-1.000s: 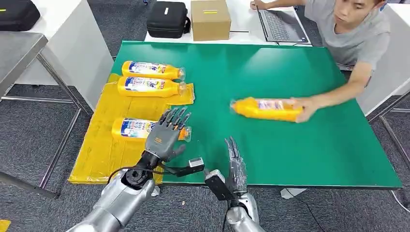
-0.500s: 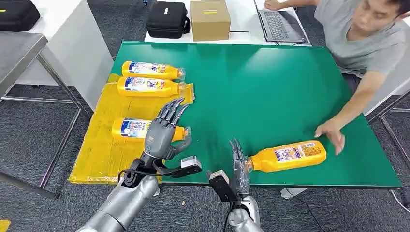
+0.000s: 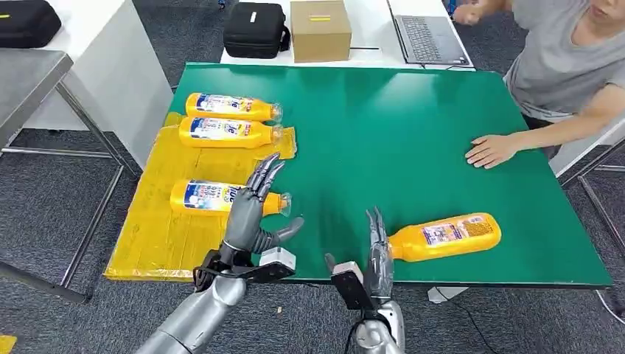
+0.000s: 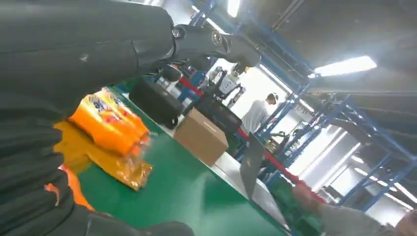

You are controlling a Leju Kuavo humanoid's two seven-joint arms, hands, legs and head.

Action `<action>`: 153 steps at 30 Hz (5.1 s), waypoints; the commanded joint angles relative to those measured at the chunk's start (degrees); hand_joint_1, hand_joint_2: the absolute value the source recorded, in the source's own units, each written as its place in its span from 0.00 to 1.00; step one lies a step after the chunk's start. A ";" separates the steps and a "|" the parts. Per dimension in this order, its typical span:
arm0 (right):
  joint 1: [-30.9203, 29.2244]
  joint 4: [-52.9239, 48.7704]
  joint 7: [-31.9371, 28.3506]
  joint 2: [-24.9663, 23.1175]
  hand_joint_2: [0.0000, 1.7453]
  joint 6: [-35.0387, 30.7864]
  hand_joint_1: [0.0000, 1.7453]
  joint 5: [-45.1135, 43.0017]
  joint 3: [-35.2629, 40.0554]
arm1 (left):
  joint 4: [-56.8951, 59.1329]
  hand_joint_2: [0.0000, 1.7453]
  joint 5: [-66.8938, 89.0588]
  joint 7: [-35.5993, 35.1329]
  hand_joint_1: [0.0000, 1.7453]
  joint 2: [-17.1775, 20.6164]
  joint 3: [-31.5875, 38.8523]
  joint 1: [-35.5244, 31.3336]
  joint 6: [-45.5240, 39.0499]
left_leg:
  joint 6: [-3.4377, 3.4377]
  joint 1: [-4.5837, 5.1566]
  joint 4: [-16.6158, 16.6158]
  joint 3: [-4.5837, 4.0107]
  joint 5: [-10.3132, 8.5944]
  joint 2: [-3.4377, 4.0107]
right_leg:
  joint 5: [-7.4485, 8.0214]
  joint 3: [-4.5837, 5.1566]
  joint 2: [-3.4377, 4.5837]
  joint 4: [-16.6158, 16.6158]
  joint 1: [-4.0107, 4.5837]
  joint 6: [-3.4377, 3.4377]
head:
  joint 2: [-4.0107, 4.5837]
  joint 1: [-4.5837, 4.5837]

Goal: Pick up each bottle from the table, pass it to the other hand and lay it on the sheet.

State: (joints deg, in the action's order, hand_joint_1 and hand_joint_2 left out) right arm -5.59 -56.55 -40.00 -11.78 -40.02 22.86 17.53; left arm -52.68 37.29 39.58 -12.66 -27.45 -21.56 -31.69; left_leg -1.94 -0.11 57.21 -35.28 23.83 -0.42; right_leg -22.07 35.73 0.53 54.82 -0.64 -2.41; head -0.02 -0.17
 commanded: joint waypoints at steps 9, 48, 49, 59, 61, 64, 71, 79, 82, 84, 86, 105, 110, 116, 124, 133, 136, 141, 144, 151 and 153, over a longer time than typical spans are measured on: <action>-0.12 -15.88 0.00 6.70 1.00 0.02 0.00 0.27 7.02 | 1.98 1.00 -4.34 0.42 0.00 0.80 -4.65 -2.61 -4.18 | 0.06 -0.01 0.00 0.25 0.10 0.03 | -0.11 -0.25 -0.04 -0.01 0.02 0.05 | 0.00 0.00; 9.79 -36.83 0.00 9.90 1.00 0.02 0.00 38.14 -12.53 | -15.21 1.00 -28.06 0.42 0.00 8.22 -18.14 -0.46 -2.46 | 0.08 0.02 -0.01 0.35 0.17 -0.14 | -0.24 -0.39 -0.21 0.03 0.00 0.09 | 0.00 -0.02; 10.40 -37.48 0.00 9.97 1.00 0.02 0.00 37.59 -13.94 | -15.51 1.00 -28.23 0.42 0.00 8.30 -18.31 -0.69 -2.34 | 0.05 0.02 -0.03 0.19 0.09 -0.14 | -0.14 -0.22 -0.19 -0.01 -0.01 0.06 | 0.00 -0.02; 10.91 -37.05 0.00 9.80 1.00 0.02 0.00 33.25 -20.12 | -16.16 1.00 -29.63 0.42 0.00 8.77 -16.74 0.19 -4.39 | 0.04 0.02 -0.06 0.15 0.08 -0.02 | -0.07 -0.16 -0.06 -0.06 0.00 0.06 | 0.00 -0.02; 10.04 -35.33 0.00 10.05 1.00 0.02 0.00 31.52 -20.78 | -15.71 1.00 -29.48 0.42 0.00 8.74 -16.58 0.12 -4.73 | 0.05 0.02 -0.06 0.22 0.11 0.00 | -0.10 -0.22 -0.05 -0.06 0.00 0.06 | 0.00 -0.02; 10.04 -35.33 0.00 10.05 1.00 0.02 0.00 31.52 -20.78 | -15.71 1.00 -29.48 0.42 0.00 8.74 -16.58 0.12 -4.73 | 0.03 0.00 -0.05 0.15 0.09 0.00 | -0.06 -0.18 -0.05 -0.07 0.02 0.05 | 0.00 0.00; 5.38 -23.91 0.00 11.04 1.00 0.02 0.00 23.32 -20.48 | -14.41 1.00 -29.69 0.42 0.00 8.13 -17.09 -0.42 -4.40 | 0.03 -0.02 -0.07 0.17 0.07 0.05 | -0.02 -0.20 0.01 -0.12 0.04 0.05 | 0.00 -0.02; 4.41 -20.79 0.00 11.69 1.00 0.02 0.00 23.18 -21.31 | -14.22 1.00 -29.47 0.42 0.00 7.91 -17.27 -0.38 -4.40 | 0.04 -0.03 -0.09 0.25 0.09 0.09 | -0.02 -0.28 0.04 -0.15 0.05 0.06 | 0.00 -0.02; 4.41 -20.79 0.00 11.69 1.00 0.02 0.00 23.18 -21.31 | -14.22 1.00 -29.47 0.42 0.00 7.91 -17.27 -0.38 -4.40 | 0.02 -0.03 -0.07 0.20 0.07 0.03 | -0.02 -0.25 -0.01 -0.14 0.04 0.04 | 0.00 -0.02; 4.41 -20.79 0.00 11.69 1.00 0.02 0.00 23.18 -21.31 | -14.22 1.00 -29.47 0.42 0.00 7.91 -17.27 -0.38 -4.40 | 0.05 -0.01 -0.05 0.24 0.12 0.03 | -0.07 -0.27 -0.03 -0.09 0.03 0.06 | 0.00 -0.02; 4.41 -20.79 0.00 11.69 1.00 0.02 0.00 23.18 -21.31 | -14.22 1.00 -29.47 0.42 0.00 7.91 -17.27 -0.38 -4.40 | 0.03 -0.01 -0.06 0.15 0.07 -0.01 | -0.04 -0.19 -0.06 -0.09 0.03 0.04 | 0.00 -0.02; 0.08 -12.13 0.00 15.69 1.00 0.02 0.00 39.02 -27.34 | -14.51 1.00 -30.63 0.42 0.00 8.81 -17.73 -1.15 -3.17 | 0.05 0.01 -0.03 0.30 0.14 -0.02 | -0.12 -0.34 -0.08 -0.06 0.01 0.06 | 0.00 -0.02; 2.53 -13.82 4.91 20.25 1.00 0.02 0.00 46.72 -26.67 | -16.18 1.00 -31.15 0.42 0.00 9.77 -16.88 -0.18 -3.08 | 0.01 0.04 -0.05 0.15 0.07 -0.06 | -0.05 -0.19 -0.10 -0.07 -0.02 0.03 | 0.00 -0.02; 9.81 -22.83 13.89 27.57 1.00 10.92 0.00 43.32 -21.92 | -15.44 1.00 -31.33 0.42 0.00 8.80 -16.40 0.08 -0.49 | 0.01 0.07 -0.01 0.12 0.09 -0.27 | -0.15 -0.20 -0.32 0.00 -0.05 0.02 | 0.02 -0.02; 11.38 -26.77 15.62 30.59 1.00 16.53 0.00 41.67 -19.98 | -15.21 1.00 -31.08 0.42 0.00 8.43 -16.06 -0.20 0.05 | -0.01 0.09 0.00 0.02 0.10 -0.10 | -0.05 -0.08 -0.16 -0.02 -0.08 0.03 | 0.00 -0.04; 10.35 -28.83 16.91 33.73 1.00 25.28 0.00 39.77 -18.69 | -14.36 1.00 -30.71 0.42 0.00 7.37 -15.26 0.43 0.92 | 0.07 0.08 0.07 0.50 0.35 0.01 | -0.31 -0.52 -0.14 0.07 -0.05 0.11 | 0.00 -0.02; 8.46 -26.08 16.50 33.34 1.00 26.23 0.00 39.88 -17.51 | -13.98 1.00 -30.41 0.42 0.00 6.87 -15.32 0.42 1.50 | 0.03 0.08 -0.01 0.37 0.24 0.03 | -0.19 -0.39 -0.08 -0.02 -0.06 0.07 | 0.00 -0.02; 6.68 -24.13 16.22 32.62 1.00 27.29 0.00 40.11 -16.19 | -13.68 1.00 -30.43 0.42 0.00 6.62 -15.29 0.35 2.02 | 0.02 0.03 -0.03 0.24 0.17 0.06 | -0.07 -0.30 -0.03 -0.09 -0.02 0.06 | 0.00 -0.02; 4.63 -21.48 16.25 31.83 1.00 28.58 0.00 40.76 -15.11 | -13.08 1.00 -30.26 0.42 0.00 6.22 -15.30 0.24 2.56 | 0.04 0.04 -0.05 0.38 0.20 0.07 | -0.12 -0.42 -0.05 -0.09 -0.02 0.08 | 0.00 -0.02; 2.41 -17.33 15.54 32.23 1.00 28.34 0.00 41.52 -14.13 | -12.52 1.00 -30.38 0.42 0.00 5.89 -15.25 -0.06 3.01 | 0.02 0.02 -0.04 0.33 0.18 0.06 | -0.10 -0.38 -0.05 -0.10 0.00 0.07 | 0.00 -0.02; 2.41 -17.33 15.54 32.23 1.00 28.34 0.00 41.52 -14.13 | -12.52 1.00 -30.38 0.42 0.00 5.89 -15.25 -0.06 3.01 | 0.01 0.04 -0.05 0.33 0.17 0.06 | -0.09 -0.38 -0.05 -0.12 -0.02 0.06 | 0.00 -0.04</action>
State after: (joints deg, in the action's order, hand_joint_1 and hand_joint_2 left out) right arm 0.94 -81.55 -23.72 21.20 -11.67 63.95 0.63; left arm -68.78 7.06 40.15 -6.60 -43.17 -20.16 -29.38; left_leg -2.03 -0.05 57.23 -35.38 23.85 -0.55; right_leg -22.05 35.74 0.36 54.78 -0.70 -2.44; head -0.02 -0.22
